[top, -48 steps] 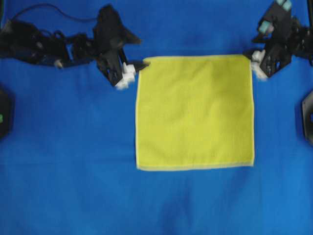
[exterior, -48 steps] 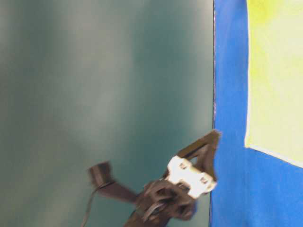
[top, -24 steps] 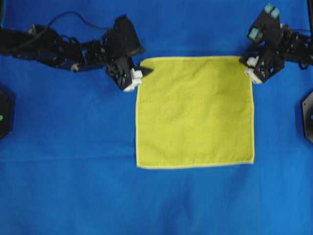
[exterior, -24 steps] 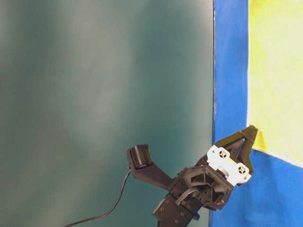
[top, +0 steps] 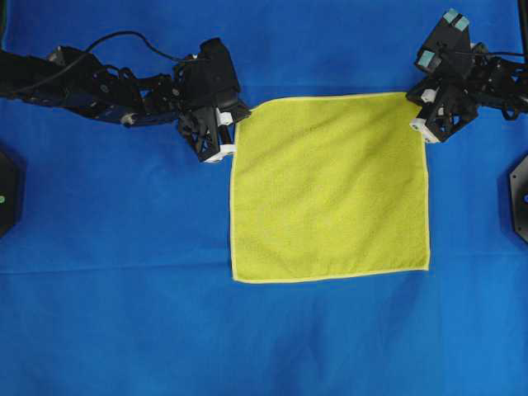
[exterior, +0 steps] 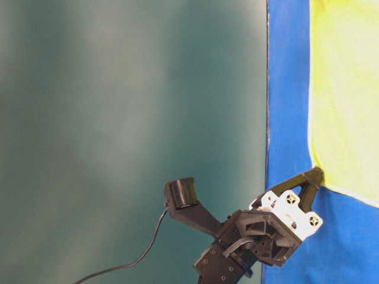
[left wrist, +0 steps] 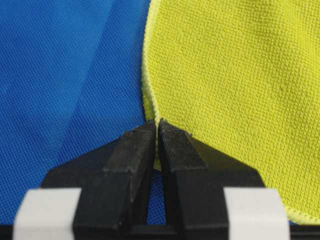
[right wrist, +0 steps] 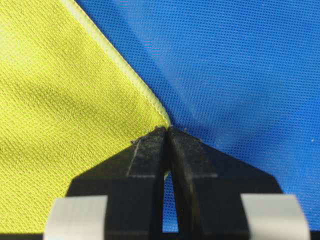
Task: Fold the yellow towel.
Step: 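Pull both top corners down toward the bottom edge, folding in half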
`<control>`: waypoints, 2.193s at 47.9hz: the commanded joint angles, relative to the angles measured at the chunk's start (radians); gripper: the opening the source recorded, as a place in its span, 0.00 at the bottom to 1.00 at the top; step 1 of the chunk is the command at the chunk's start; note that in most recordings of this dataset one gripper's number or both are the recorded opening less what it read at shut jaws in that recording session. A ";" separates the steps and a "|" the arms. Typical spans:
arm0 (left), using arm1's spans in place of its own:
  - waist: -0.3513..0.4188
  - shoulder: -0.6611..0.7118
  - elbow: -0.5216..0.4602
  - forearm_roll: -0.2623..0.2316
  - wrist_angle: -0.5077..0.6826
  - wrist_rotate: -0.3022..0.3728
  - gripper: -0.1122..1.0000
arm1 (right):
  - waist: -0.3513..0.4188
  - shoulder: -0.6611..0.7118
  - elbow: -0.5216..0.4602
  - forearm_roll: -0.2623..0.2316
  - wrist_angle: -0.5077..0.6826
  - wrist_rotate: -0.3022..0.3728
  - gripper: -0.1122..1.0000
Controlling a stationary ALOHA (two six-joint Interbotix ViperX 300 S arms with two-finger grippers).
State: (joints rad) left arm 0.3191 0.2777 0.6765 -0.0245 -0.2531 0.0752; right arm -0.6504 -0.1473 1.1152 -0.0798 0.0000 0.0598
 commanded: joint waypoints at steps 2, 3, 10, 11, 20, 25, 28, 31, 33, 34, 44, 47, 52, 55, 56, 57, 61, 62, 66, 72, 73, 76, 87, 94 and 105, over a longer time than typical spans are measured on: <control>0.000 -0.029 -0.021 0.000 0.003 0.005 0.12 | -0.003 -0.029 -0.003 0.015 0.006 0.003 0.12; 0.002 -0.034 -0.023 0.000 0.009 0.006 0.12 | -0.003 -0.037 -0.005 0.017 0.011 0.003 0.12; 0.009 -0.103 -0.029 0.000 0.060 0.034 0.12 | -0.003 -0.133 -0.012 0.025 0.089 0.003 0.12; 0.011 -0.114 -0.031 0.000 0.067 0.041 0.12 | -0.003 -0.150 -0.014 0.025 0.103 0.003 0.12; 0.011 -0.184 -0.031 0.000 0.109 0.072 0.12 | -0.003 -0.275 -0.011 0.031 0.164 0.003 0.12; 0.011 -0.189 -0.026 0.000 0.118 0.064 0.12 | -0.003 -0.287 -0.005 0.038 0.167 0.005 0.12; 0.008 -0.192 -0.025 0.000 0.126 0.060 0.12 | -0.002 -0.287 -0.005 0.041 0.167 0.005 0.12; 0.002 -0.198 -0.023 0.000 0.132 0.060 0.12 | 0.005 -0.287 -0.005 0.043 0.166 0.005 0.12; -0.005 -0.204 -0.021 0.000 0.137 0.058 0.12 | 0.009 -0.288 -0.005 0.046 0.167 0.005 0.12; -0.008 -0.207 -0.020 0.000 0.138 0.058 0.12 | 0.012 -0.288 -0.006 0.048 0.169 0.005 0.12; -0.066 -0.245 0.005 0.000 0.164 0.048 0.12 | 0.094 -0.319 0.002 0.087 0.216 0.029 0.12; -0.095 -0.249 0.017 0.000 0.172 0.046 0.12 | 0.138 -0.331 0.006 0.092 0.244 0.051 0.12; -0.160 -0.253 0.035 -0.002 0.175 0.044 0.12 | 0.233 -0.360 0.020 0.094 0.288 0.110 0.12; -0.202 -0.253 0.040 -0.002 0.173 0.041 0.12 | 0.293 -0.373 0.026 0.094 0.305 0.152 0.12; -0.215 -0.253 0.040 -0.002 0.175 0.038 0.12 | 0.310 -0.377 0.029 0.094 0.311 0.167 0.12; -0.229 -0.252 0.041 -0.002 0.175 0.035 0.12 | 0.330 -0.380 0.031 0.094 0.316 0.181 0.12; -0.273 -0.247 0.043 -0.002 0.175 0.018 0.12 | 0.403 -0.390 0.037 0.094 0.331 0.236 0.12; -0.282 -0.245 0.046 -0.002 0.175 0.014 0.12 | 0.428 -0.390 0.038 0.094 0.334 0.258 0.12; -0.318 -0.238 0.055 -0.002 0.173 -0.003 0.12 | 0.497 -0.390 0.040 0.094 0.337 0.314 0.12; -0.373 -0.221 0.067 -0.002 0.167 -0.040 0.12 | 0.594 -0.388 0.043 0.094 0.337 0.390 0.12; -0.382 -0.218 0.066 -0.002 0.164 -0.043 0.12 | 0.609 -0.388 0.043 0.094 0.337 0.402 0.12; -0.411 -0.212 0.063 -0.002 0.156 -0.055 0.12 | 0.663 -0.388 0.044 0.094 0.337 0.442 0.12; -0.489 -0.178 0.051 -0.002 0.124 -0.058 0.12 | 0.761 -0.374 0.044 0.092 0.328 0.518 0.12; -0.492 -0.149 0.034 -0.002 0.123 -0.060 0.12 | 0.762 -0.353 0.044 0.092 0.310 0.522 0.12; -0.492 -0.140 0.021 -0.002 0.118 -0.060 0.12 | 0.781 -0.337 0.041 0.094 0.296 0.522 0.12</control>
State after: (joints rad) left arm -0.1703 0.1519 0.7179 -0.0245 -0.1227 0.0169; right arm 0.1166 -0.4832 1.1674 0.0107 0.3114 0.5783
